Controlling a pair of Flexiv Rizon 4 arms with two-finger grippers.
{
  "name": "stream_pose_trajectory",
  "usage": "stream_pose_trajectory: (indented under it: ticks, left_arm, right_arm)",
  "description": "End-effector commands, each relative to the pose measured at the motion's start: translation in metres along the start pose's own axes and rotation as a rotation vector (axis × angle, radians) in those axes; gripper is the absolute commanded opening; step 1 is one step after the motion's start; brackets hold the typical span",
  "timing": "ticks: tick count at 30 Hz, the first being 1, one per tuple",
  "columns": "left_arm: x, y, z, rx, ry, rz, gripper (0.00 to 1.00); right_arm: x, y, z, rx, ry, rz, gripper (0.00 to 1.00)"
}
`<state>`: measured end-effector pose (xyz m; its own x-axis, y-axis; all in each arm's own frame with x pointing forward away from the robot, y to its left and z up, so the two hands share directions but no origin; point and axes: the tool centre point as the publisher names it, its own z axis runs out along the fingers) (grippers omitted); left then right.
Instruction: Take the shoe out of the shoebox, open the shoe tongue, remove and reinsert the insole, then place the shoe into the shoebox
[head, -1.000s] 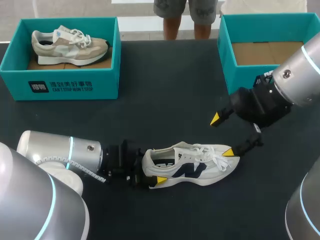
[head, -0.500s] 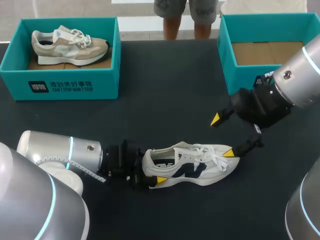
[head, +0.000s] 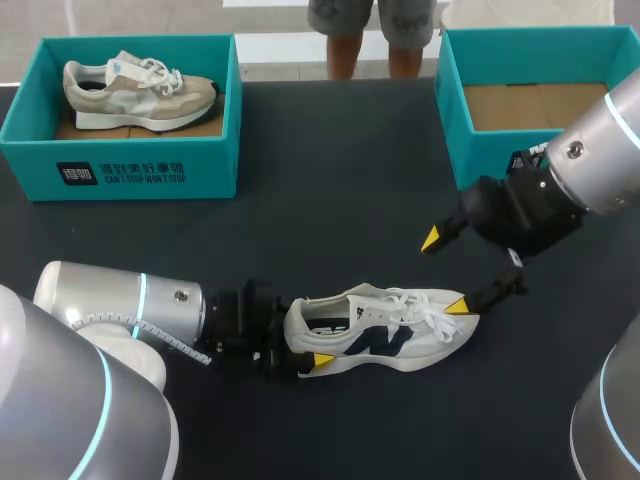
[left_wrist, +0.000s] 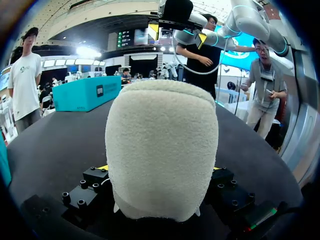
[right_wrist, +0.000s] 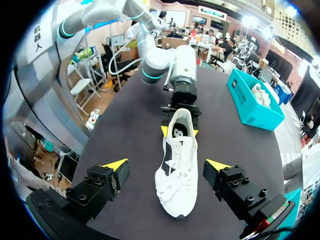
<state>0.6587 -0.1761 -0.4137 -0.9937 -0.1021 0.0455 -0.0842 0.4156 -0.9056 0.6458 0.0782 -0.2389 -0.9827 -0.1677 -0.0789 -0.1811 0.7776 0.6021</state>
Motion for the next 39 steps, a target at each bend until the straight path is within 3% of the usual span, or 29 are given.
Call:
stream_pose_trajectory:
  ticks: [1, 5, 13, 17, 39]
  left_arm:
    - [0.001, 0.004, -0.001, -0.004, 0.0, -0.001, 0.0]
    - [0.001, 0.004, -0.001, -0.004, 0.0, -0.001, 0.0]
    - [0.001, 0.004, -0.001, -0.004, 0.0, -0.001, 0.0]
    - [0.001, 0.004, -0.001, -0.004, 0.0, -0.001, 0.0]
    - [0.001, 0.004, -0.001, -0.004, 0.0, -0.001, 0.0]
  right_arm:
    - [0.001, 0.0, 0.001, 0.001, -0.002, 0.0, 1.0]
    - [-0.002, 0.003, -0.004, 0.012, 0.035, -0.101, 1.0]
    - [-0.013, 0.014, -0.009, -0.043, 0.127, -0.326, 1.0]
    - [-0.014, 0.024, -0.01, -0.029, 0.099, -0.409, 1.0]
    - [-0.014, 0.026, -0.01, -0.008, 0.068, -0.411, 1.0]
